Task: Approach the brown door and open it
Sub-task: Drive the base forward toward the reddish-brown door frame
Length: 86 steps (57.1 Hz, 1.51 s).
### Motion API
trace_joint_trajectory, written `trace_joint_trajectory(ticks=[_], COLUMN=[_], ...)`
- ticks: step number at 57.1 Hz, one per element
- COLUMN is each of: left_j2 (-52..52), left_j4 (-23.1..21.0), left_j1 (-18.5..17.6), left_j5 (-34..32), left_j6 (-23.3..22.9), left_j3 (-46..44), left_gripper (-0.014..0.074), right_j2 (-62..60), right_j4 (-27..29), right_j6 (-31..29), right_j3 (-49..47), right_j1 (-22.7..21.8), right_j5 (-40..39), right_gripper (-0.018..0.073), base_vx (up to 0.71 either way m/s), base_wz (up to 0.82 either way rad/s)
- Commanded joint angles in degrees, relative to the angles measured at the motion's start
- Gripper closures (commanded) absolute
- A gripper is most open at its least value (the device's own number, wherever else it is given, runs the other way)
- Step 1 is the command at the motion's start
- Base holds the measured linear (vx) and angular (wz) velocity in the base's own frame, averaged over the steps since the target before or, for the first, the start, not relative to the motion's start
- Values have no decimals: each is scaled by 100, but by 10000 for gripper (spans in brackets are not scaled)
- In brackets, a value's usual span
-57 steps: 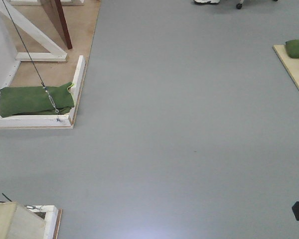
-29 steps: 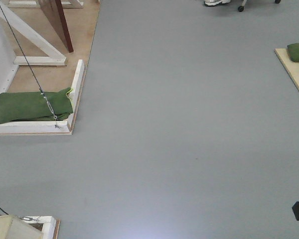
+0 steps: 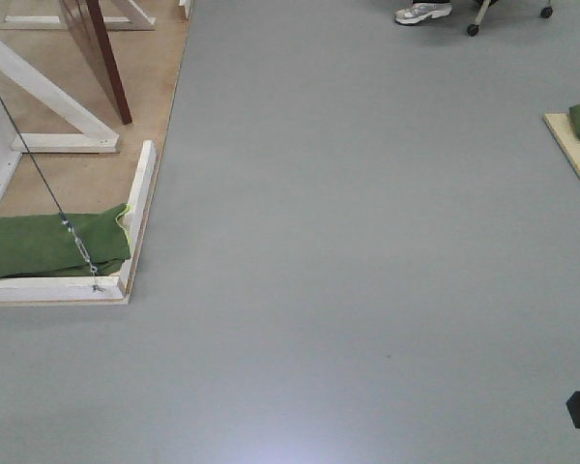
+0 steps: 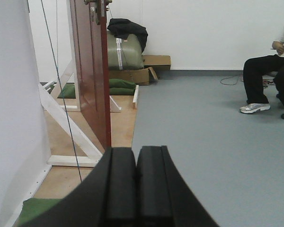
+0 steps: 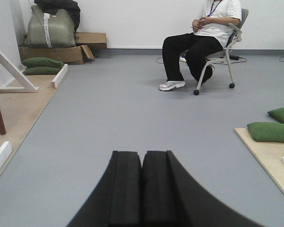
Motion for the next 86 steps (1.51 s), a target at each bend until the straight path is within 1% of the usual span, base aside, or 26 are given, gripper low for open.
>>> trace_joint_trajectory(ticks=[1, 86], left_j2=[-97, -81], left_j4=[-38, -38], left_j1=[-40, -40], left_j5=[-446, -446], left_j6=[-56, -56], left_j3=[-167, -167], left_gripper=[603, 603], right_j2=[-89, -67], right_j4=[-34, -34], right_j6=[-31, -31], right_j3=[21, 21], right_j1=[-13, -19], right_j5=[-469, -426], right_gripper=[559, 559], base_vx=[36, 42], base_wz=[0, 0])
